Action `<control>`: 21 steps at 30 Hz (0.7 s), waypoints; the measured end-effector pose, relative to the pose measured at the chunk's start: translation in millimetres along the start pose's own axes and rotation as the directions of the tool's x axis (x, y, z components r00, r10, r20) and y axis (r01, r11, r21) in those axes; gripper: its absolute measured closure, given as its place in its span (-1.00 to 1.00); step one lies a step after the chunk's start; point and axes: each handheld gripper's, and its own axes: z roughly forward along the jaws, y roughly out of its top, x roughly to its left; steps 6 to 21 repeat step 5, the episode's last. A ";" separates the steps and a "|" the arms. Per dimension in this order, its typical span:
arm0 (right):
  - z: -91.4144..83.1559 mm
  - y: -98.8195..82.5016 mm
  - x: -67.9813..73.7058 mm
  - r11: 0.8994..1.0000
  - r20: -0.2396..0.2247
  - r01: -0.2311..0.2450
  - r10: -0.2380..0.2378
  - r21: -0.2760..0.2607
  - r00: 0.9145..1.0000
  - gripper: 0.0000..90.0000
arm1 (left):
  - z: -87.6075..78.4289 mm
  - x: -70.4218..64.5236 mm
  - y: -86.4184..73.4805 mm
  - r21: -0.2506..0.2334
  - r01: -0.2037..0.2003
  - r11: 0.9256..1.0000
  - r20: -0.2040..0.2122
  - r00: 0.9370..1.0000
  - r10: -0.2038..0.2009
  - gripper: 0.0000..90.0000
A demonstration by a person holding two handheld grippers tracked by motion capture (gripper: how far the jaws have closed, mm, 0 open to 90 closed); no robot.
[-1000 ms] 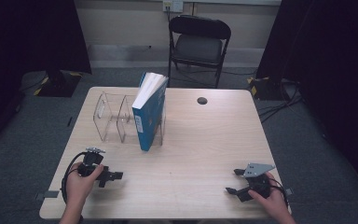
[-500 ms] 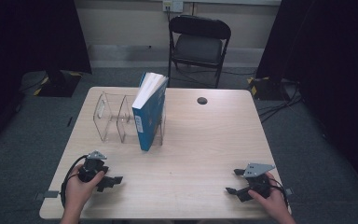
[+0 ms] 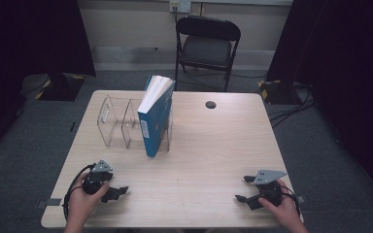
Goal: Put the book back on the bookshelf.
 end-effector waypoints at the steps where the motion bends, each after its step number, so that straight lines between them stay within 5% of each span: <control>1: 0.0 0.0 0.0 1.000 0.000 0.000 0.000 0.000 1.000 -0.59 | 0.2 -0.6 -0.9 -0.007 0.000 1.000 0.002 1.000 0.000 -0.67; 3: 0.1 0.0 0.0 1.000 0.003 -0.002 0.002 0.001 1.000 -0.60 | 0.6 -2.6 -2.9 -0.013 -0.027 1.000 -0.016 1.000 0.026 -0.67; 21: 0.0 0.1 -0.1 1.000 0.007 -0.003 0.003 0.003 1.000 -0.61 | 1.1 -3.6 -3.8 -0.019 -0.022 1.000 -0.014 1.000 0.022 -0.67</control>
